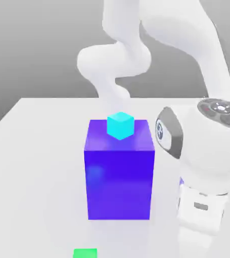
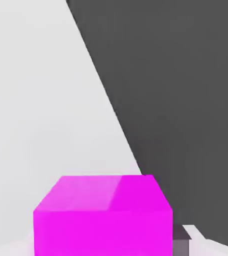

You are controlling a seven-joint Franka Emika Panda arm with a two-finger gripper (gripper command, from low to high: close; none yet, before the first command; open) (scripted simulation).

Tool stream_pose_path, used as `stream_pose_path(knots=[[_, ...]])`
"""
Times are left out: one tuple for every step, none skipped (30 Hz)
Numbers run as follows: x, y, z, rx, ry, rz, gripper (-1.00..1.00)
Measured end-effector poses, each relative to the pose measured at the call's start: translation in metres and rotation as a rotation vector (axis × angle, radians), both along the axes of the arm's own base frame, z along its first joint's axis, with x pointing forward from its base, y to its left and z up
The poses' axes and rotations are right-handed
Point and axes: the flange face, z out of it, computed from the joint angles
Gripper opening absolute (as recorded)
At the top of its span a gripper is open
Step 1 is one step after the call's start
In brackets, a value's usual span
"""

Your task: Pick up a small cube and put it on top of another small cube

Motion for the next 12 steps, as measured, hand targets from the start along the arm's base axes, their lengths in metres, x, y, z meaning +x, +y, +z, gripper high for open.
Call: stream_pose_path(knots=[[0.002, -0.025, 0.005, 0.0, 0.0, -0.047, -1.0], [0.002, -0.05, 0.01, 0.001, 0.0, -0.095, -1.0], [0.002, -0.075, 0.015, 0.003, 0.0, -0.143, -1.0], [0.0, -0.1, 0.02, 0.005, -0.001, -0.191, -1.0], [-0.003, -0.124, 0.023, 0.009, -0.001, -0.237, -1.0], [-0.004, -0.135, 0.017, 0.01, -0.002, -0.26, -1.0], [-0.004, -0.141, 0.006, 0.011, -0.003, -0.271, -1.0], [-0.004, -0.144, -0.007, 0.012, -0.003, -0.276, -1.0], [-0.005, -0.146, -0.022, 0.012, -0.003, -0.28, -1.0], [-0.006, -0.146, -0.031, 0.012, -0.002, -0.282, 1.0], [-0.006, -0.146, -0.031, 0.012, -0.002, -0.282, 1.0], [-0.006, -0.146, -0.031, 0.012, -0.002, -0.282, 1.0]])
